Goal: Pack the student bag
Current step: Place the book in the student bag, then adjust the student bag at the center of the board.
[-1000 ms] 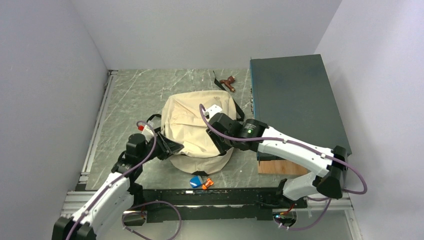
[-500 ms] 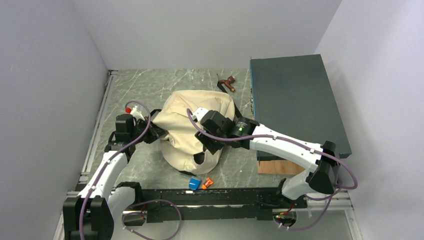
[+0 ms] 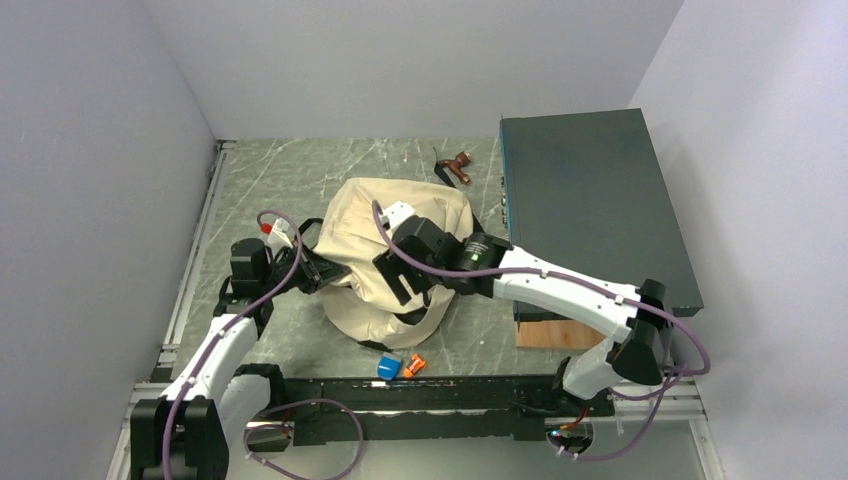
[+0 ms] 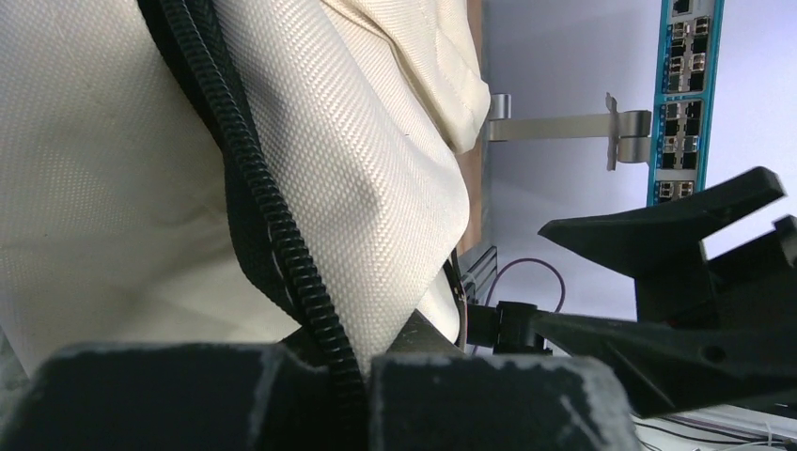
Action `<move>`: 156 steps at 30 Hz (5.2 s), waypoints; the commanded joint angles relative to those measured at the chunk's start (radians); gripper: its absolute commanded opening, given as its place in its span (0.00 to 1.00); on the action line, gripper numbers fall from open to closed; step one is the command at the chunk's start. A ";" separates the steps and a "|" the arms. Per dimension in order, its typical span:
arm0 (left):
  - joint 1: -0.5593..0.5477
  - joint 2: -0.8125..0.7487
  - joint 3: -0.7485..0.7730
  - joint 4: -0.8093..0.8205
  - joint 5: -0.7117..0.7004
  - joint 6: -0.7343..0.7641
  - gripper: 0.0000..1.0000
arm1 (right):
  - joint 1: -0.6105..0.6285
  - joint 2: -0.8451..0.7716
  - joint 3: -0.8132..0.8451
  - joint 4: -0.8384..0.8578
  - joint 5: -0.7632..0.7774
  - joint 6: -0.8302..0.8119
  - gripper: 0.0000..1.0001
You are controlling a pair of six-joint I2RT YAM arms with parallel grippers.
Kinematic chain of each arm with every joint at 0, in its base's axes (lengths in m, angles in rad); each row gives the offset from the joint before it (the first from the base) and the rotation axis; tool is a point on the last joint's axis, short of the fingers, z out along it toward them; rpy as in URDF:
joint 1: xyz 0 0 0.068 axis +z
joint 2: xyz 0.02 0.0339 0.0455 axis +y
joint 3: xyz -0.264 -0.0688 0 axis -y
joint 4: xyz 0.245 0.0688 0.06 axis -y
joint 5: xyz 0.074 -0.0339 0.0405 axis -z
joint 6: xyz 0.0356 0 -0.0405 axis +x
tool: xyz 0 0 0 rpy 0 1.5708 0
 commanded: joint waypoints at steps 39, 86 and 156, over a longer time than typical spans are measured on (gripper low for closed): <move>0.027 -0.316 0.198 -0.573 -0.298 0.334 0.68 | -0.002 -0.065 -0.249 0.188 0.045 0.244 0.00; -0.648 0.006 0.081 -0.267 -0.580 -0.038 0.56 | 0.118 -0.296 -0.494 0.217 -0.218 -1.226 0.73; -0.826 -0.005 0.502 -0.604 -0.694 -0.311 0.67 | 0.253 -0.522 -0.196 0.272 0.267 -0.313 1.00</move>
